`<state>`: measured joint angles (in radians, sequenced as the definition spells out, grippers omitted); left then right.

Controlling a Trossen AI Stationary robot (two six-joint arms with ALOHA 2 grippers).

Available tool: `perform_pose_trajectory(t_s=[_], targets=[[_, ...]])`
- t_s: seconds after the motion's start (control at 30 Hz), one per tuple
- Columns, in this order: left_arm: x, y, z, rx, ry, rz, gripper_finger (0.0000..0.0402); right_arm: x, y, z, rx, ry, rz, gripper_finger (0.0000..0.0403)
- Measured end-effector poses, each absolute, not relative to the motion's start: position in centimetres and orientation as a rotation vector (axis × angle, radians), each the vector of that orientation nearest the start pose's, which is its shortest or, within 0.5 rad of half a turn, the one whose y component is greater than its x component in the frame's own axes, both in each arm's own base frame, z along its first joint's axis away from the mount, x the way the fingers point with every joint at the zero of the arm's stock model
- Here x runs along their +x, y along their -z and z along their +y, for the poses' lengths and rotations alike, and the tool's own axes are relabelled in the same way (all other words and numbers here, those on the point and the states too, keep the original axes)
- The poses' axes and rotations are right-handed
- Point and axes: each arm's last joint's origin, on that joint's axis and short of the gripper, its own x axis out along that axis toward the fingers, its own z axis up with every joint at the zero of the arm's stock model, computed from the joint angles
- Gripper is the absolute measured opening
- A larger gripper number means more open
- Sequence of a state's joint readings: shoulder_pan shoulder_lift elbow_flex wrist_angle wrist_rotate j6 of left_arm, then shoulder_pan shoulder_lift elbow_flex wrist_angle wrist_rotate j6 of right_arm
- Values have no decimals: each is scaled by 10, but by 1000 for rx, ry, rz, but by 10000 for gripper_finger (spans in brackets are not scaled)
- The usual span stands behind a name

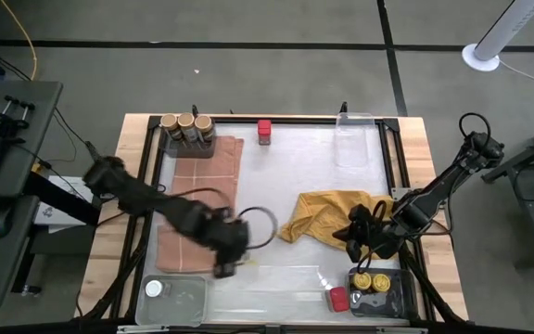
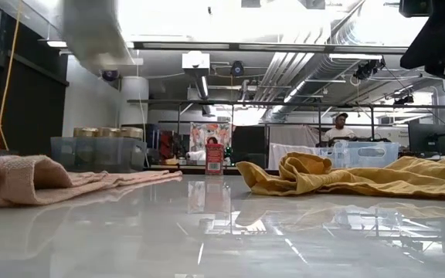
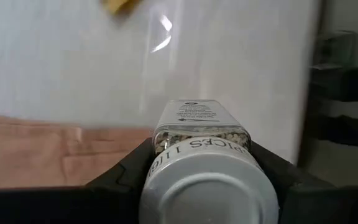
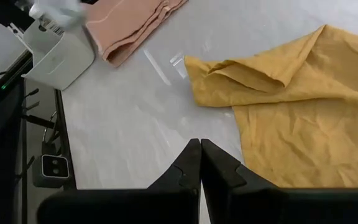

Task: Sort spices by type
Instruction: Put the white seasoning bottle into the gray bin

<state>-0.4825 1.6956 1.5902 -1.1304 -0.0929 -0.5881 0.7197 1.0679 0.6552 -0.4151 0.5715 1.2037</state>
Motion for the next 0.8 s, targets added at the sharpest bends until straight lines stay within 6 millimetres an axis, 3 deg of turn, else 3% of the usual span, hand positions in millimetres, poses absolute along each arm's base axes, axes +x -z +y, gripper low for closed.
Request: perform_pose_trajectory(t_s=[0.13, 0.27, 0.37, 0.63, 0.8], targets=[[248, -335, -181, -105, 36, 1188, 164, 163, -224, 122, 656, 265, 629, 0], [205, -330, -216, -62, 16, 1272, 164, 163, -224, 122, 656, 266, 628, 0], [186, -319, -240, -19, 13, 1323, 164, 163, -224, 122, 652, 273, 621, 0], [194, -271, -279, 71, 65, 1451, 164, 168, -224, 116, 652, 311, 603, 0], [199, -239, -292, 157, 105, 1580, 164, 171, -224, 111, 655, 328, 603, 0]])
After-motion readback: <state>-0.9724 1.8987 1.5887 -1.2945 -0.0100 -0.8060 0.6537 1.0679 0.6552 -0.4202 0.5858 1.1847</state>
